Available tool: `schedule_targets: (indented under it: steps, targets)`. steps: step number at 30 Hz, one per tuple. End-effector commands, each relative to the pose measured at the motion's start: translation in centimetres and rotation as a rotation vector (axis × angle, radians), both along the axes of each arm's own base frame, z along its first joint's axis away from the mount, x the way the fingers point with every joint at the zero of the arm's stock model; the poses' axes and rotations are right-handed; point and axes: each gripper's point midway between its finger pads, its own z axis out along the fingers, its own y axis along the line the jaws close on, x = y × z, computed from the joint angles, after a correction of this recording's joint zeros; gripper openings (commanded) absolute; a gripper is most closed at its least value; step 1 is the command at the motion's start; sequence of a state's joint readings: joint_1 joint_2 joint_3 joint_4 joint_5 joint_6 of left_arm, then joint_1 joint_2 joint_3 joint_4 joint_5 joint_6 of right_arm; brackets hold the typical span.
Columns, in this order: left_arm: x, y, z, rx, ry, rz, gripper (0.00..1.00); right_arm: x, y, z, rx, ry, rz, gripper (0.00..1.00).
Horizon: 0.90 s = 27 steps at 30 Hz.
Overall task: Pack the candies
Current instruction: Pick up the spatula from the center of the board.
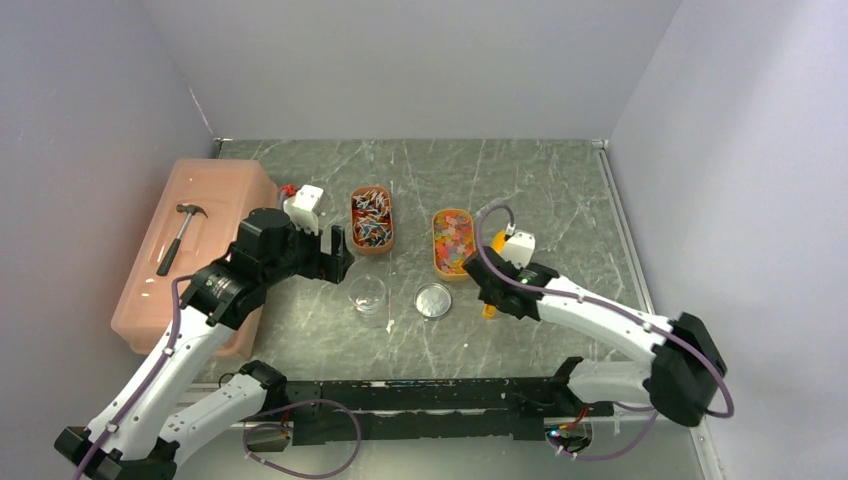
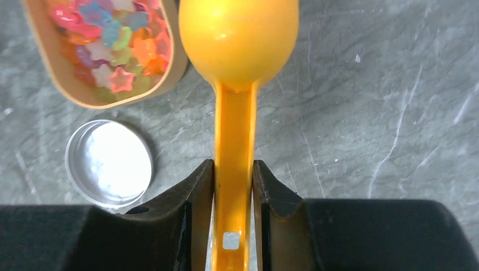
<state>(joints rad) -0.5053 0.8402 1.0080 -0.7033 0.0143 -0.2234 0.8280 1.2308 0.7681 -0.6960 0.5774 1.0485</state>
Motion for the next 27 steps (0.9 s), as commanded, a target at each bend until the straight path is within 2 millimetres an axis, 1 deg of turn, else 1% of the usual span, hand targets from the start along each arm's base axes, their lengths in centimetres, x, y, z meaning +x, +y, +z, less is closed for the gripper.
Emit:
schedule_targets:
  steps: [1,6,9,12,17,20,23,27]
  targets:
    - [-0.1,-0.6,1.0,-0.038,-0.034,-0.032,0.95,0.4,0.2,4.2,0.025,-0.088,0.18,0.0]
    - [-0.5,-1.4,1.3,-0.068,-0.04,-0.079,0.95,-0.2,2.0,8.6,0.135,-0.162,0.377,0.0]
    - [-0.9,-2.0,1.9,-0.102,-0.061,-0.112,0.95,-1.2,3.5,10.9,0.203,-0.206,0.512,0.0]
    - [-1.3,-2.4,2.7,-0.141,-0.089,-0.135,0.95,-2.3,4.9,12.7,0.263,-0.227,0.634,0.0]
    - [-2.2,-3.7,3.5,-0.211,-0.11,-0.206,0.95,-4.7,6.9,14.9,0.36,-0.241,0.819,0.0]
    - [-2.6,-4.5,3.5,-0.233,-0.104,-0.256,0.95,-6.1,7.9,16.0,0.419,-0.244,0.912,0.0]
    - [-2.8,-5.0,3.7,-0.257,-0.099,-0.283,0.95,-7.5,8.6,16.1,0.451,-0.219,1.008,0.0]
    - [-3.1,-6.2,4.4,-0.336,-0.032,-0.291,0.95,-10.4,10.1,17.0,0.552,-0.199,1.208,0.0]
